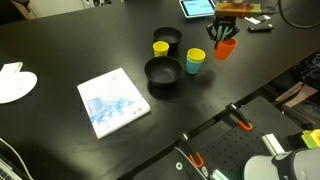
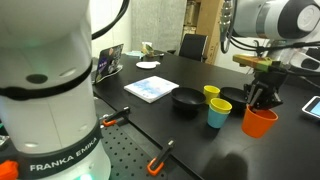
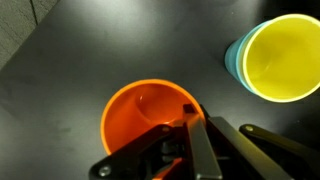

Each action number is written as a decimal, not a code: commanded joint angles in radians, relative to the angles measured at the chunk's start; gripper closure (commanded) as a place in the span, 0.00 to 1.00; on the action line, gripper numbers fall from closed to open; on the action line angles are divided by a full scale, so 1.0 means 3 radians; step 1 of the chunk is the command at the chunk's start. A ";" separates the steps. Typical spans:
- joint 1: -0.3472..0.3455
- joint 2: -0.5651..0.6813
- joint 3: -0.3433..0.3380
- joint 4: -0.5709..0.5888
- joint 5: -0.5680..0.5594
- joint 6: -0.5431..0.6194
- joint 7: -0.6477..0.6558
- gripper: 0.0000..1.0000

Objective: Stack the cups together

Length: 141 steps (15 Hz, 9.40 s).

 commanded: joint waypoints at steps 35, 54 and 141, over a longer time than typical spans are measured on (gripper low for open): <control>0.0427 -0.0635 0.0460 -0.0809 -0.0818 0.0909 0.0101 0.55; 0.0757 -0.0226 0.0674 -0.0550 -0.0801 0.0971 -0.0139 0.00; 0.0574 -0.0922 0.0479 -0.0899 -0.1325 0.0875 0.0273 0.67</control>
